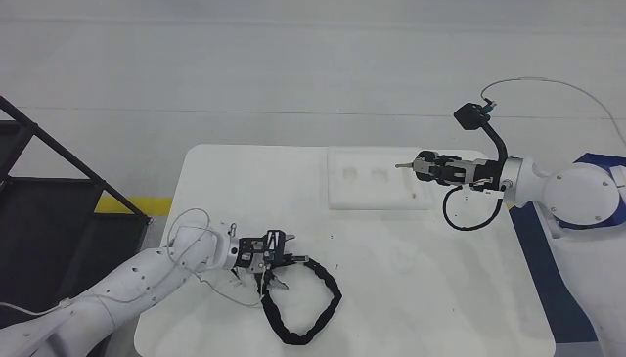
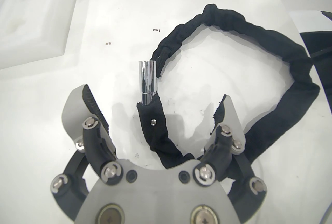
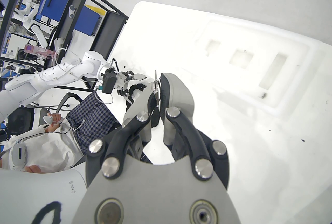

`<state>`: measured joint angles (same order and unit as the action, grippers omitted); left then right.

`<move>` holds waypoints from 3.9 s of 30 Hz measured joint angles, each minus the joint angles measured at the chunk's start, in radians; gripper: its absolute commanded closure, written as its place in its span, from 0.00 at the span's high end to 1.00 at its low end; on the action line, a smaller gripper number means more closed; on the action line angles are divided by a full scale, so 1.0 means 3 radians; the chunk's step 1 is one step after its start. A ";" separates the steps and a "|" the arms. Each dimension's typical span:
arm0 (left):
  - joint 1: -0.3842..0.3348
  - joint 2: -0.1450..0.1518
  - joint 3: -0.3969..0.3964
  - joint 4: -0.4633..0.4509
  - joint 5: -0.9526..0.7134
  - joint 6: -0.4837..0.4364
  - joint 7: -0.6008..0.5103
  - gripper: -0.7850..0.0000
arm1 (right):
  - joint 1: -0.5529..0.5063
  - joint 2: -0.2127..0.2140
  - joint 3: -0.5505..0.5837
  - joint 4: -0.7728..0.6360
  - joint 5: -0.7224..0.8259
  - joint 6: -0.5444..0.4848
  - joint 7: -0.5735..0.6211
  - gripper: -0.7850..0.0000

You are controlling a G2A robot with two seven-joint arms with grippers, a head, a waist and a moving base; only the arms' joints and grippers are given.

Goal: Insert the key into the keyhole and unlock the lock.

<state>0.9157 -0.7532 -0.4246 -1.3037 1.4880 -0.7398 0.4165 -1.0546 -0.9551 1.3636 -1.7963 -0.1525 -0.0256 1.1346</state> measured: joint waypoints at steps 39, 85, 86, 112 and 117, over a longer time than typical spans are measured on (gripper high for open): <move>0.0097 -0.0193 -0.0403 0.0053 -0.0184 -0.0238 0.0284 0.00 | 0.0000 0.0000 0.0000 0.0000 0.0000 0.0000 0.0000 0.00; -0.0194 -0.0497 -0.0767 -0.0549 -0.0777 -0.0135 0.0686 0.00 | 0.0042 0.0055 -0.0109 -0.0736 0.0630 0.0441 0.0505 0.00; -0.0194 -0.0497 -0.0767 -0.0549 -0.0777 -0.0135 0.0686 0.00 | 0.0042 0.0055 -0.0109 -0.0736 0.0630 0.0441 0.0505 0.00; -0.0087 -0.0791 -0.0619 -0.0286 -0.0027 0.1016 0.1685 0.00 | 0.0133 0.0133 -0.0237 -0.1347 -0.0123 0.0993 0.0634 0.00; -0.0102 -0.0867 -0.0580 -0.0205 0.0026 0.1088 0.1680 0.00 | 0.0136 0.0140 -0.0266 -0.1376 -0.0131 0.0982 0.0591 0.00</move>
<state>0.8851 -1.0132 -0.5985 -1.3653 1.4958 -0.4134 0.9205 -1.0139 -0.9131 1.2838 -2.2090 -0.1917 0.2689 1.3119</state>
